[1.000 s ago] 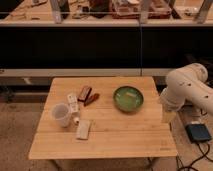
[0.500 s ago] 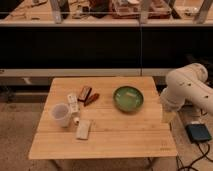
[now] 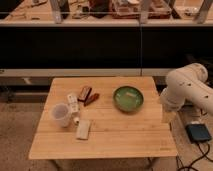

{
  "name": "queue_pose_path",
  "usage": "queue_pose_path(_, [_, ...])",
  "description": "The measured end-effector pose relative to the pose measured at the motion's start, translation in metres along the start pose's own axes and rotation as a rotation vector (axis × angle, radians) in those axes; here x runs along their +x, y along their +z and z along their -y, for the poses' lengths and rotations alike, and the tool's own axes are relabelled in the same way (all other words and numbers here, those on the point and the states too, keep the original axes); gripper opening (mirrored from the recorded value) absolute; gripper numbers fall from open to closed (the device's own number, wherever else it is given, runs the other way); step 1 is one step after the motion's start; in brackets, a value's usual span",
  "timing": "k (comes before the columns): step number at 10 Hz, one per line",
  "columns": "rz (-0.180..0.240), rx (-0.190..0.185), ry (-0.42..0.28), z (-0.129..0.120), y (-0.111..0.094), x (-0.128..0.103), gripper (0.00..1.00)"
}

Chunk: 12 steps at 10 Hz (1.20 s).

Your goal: Place the eraser in the ceramic cup

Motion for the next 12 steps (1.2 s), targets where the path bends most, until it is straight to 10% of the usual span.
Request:
queue_pose_path(8, [-0.003,0.01,-0.012,0.003,-0.001,0.0,0.65])
queue_pose_path(12, [0.025,0.119,-0.278,0.061,0.0,-0.038,0.65])
